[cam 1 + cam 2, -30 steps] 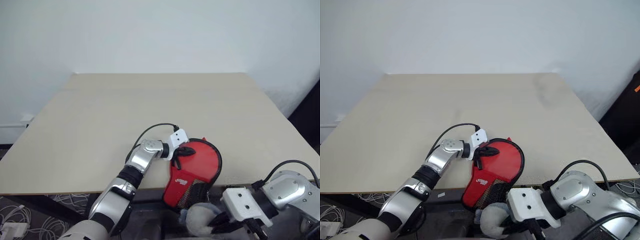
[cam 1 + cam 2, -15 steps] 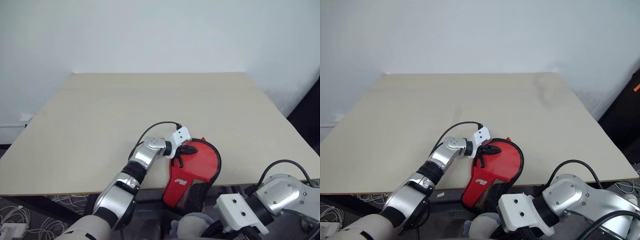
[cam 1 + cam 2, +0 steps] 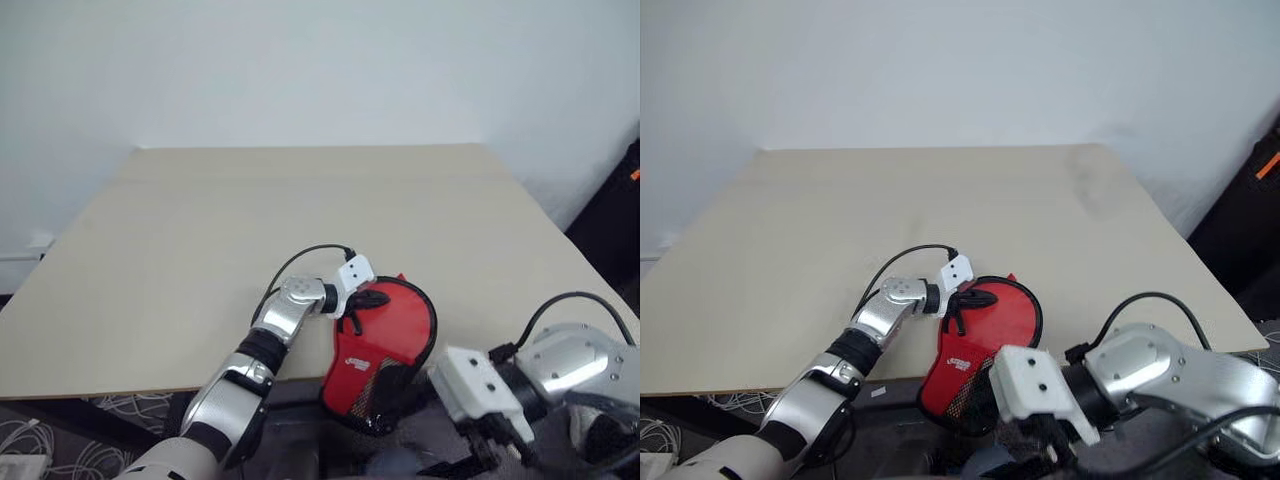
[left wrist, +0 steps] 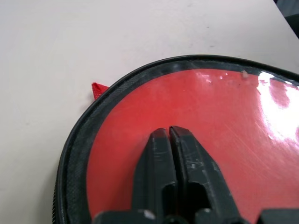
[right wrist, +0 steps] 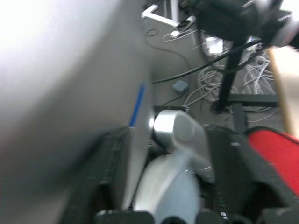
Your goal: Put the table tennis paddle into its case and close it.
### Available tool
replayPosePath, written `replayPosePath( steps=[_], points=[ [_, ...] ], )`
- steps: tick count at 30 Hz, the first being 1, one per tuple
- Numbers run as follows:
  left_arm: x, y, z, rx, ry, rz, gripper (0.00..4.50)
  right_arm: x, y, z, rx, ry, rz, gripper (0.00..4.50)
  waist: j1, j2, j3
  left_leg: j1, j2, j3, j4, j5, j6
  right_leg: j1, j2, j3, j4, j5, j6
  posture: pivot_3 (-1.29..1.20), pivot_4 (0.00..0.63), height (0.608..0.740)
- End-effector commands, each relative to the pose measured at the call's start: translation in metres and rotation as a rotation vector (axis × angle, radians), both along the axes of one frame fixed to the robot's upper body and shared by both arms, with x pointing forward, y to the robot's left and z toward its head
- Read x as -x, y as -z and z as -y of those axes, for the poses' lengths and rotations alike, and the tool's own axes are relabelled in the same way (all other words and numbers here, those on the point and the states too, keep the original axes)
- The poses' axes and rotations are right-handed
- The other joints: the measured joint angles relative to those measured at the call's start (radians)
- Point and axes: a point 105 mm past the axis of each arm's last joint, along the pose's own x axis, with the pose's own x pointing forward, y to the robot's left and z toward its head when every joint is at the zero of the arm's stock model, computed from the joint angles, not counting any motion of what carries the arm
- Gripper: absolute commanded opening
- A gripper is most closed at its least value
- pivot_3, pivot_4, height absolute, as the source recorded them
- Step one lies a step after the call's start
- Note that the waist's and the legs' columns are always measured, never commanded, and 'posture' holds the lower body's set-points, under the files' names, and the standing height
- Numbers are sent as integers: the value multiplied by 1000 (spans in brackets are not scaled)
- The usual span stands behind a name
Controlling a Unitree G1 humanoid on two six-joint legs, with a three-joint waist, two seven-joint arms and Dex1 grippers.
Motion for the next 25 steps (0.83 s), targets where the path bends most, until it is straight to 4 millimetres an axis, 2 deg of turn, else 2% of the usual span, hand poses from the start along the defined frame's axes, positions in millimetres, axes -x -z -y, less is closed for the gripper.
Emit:
replayPosePath(
  steps=[1, 5, 6, 10, 12, 15, 18, 20, 22, 25],
  points=[
    [1, 14, -24, -62, -73, -23, 1321, -21, -11, 0, -44, 46, 15, 4431, -1, 0, 0, 1, 1, 0, 0, 0, -1, 0, 0, 0, 0, 0, 0, 0, 0, 740],
    [-9, -1, -46, -44, -172, 35, 2716, -66, -16, 1, -87, 213, 66, 4500, -4, 1, 1, 0, 3, 2, -1, 1, 1, -2, 3, -1, 1, 1, -2, 0, 0, 740],
    [-10, -5, -53, -39, -199, 48, 3244, -79, -17, 2, -95, 261, 79, 4500, -3, 1, 1, 0, 4, 2, -2, 1, 2, -2, 4, -1, 1, 2, -3, 0, 0, 740],
    [-14, -18, -76, -22, -288, 84, 4476, -112, -16, 6, -104, 397, 120, 4500, -2, 1, 1, -2, 5, 2, -2, 1, 2, -3, 5, 0, 1, 2, -4, 0, 0, 740],
    [-13, -25, -92, -17, -328, 97, 4476, -128, -14, 6, -105, 464, 142, 4500, -1, 1, 1, -5, 5, 2, -2, 1, 2, -5, 5, 0, 1, 2, -4, 0, 0, 740],
    [-12, -57, -128, 7, -455, 173, 4476, -161, -12, 15, -120, 626, 156, 4500, -7, 1, 1, -8, 5, 3, -1, 1, 2, -9, 5, 1, 2, 3, -5, 0, 0, 740],
    [-4, -74, -156, 12, -542, 198, 4476, -174, -6, 18, -110, 686, 166, 4500, -5, 1, 1, -17, 6, 3, 0, 1, 2, -18, 6, 1, 4, 7, -5, 0, 0, 740],
    [3, -81, -171, 25, -597, 187, 4476, -184, -3, 20, -107, 734, 173, 4500, -2, 2, 2, -17, 6, 3, -1, 1, 2, -18, 6, 1, 3, 8, -8, 0, 0, 740],
    [8, -84, -177, 46, -624, 166, 4476, -192, -1, 22, -104, 765, 172, 4500, 0, 2, 2, -17, 5, 4, -1, 1, 2, -17, 6, 1, 3, 8, -7, 0, 0, 740],
    [13, -81, -190, 54, -689, 146, 4476, -204, 1, 22, -104, 810, 168, 4500, -1, 2, 2, -15, 5, 4, 0, 1, 2, -16, 6, 1, 2, 6, -4, 0, 0, 740]
  ],
)
